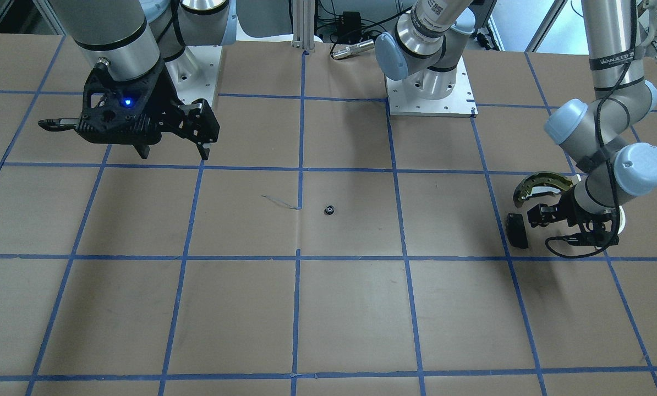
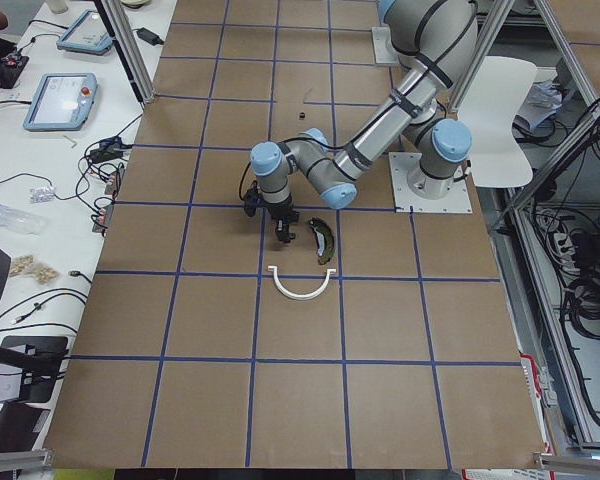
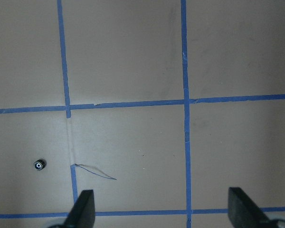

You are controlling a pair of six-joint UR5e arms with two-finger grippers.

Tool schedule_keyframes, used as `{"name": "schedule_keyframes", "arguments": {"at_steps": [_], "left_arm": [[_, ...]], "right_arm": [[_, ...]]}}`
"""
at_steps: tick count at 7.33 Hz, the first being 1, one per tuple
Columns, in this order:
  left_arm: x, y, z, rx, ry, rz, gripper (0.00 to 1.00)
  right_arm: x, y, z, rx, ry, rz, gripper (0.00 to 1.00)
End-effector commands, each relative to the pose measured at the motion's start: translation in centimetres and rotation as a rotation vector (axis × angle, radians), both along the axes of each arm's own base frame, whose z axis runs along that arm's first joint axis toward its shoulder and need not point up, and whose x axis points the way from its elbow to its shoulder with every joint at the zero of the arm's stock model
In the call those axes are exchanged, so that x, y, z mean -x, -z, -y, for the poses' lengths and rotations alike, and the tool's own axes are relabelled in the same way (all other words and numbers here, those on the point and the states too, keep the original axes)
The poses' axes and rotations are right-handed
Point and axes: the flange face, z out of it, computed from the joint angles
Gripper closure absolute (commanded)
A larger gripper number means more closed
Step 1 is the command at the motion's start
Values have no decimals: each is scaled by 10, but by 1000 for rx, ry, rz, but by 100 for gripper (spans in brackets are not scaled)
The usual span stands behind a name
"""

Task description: Place bearing gear from tray to pile

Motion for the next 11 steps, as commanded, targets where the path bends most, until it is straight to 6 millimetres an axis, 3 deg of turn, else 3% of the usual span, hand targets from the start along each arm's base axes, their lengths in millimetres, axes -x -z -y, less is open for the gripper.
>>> {"name": "schedule_keyframes", "arguments": {"at_steps": [1, 3, 4, 5, 7, 8, 9, 11], "left_arm": [[31, -28, 12, 68, -74, -41, 0], [108, -75, 35, 111, -19, -8, 0], [140, -96, 36, 104, -19, -12, 0], [187, -112, 36, 134, 22, -31, 0], [305, -119, 19, 157, 165, -112, 0], [360, -105, 9, 135, 182, -122, 0], [400, -100, -4, 126, 233, -124, 0], [421, -79, -24, 83, 243, -151, 0]], "right_arm": [[2, -2, 2, 11, 3, -2, 0], [2, -2, 2, 13, 3, -2, 0], [2, -1, 3, 13, 3, -2, 0], [2, -1, 3, 13, 3, -2, 0], [3, -1, 3, 11, -8, -3, 0], [4, 0, 2, 7, -8, -14, 0], [6, 0, 3, 10, -7, -32, 0], [6, 1, 1, -2, -7, -36, 0]]}}
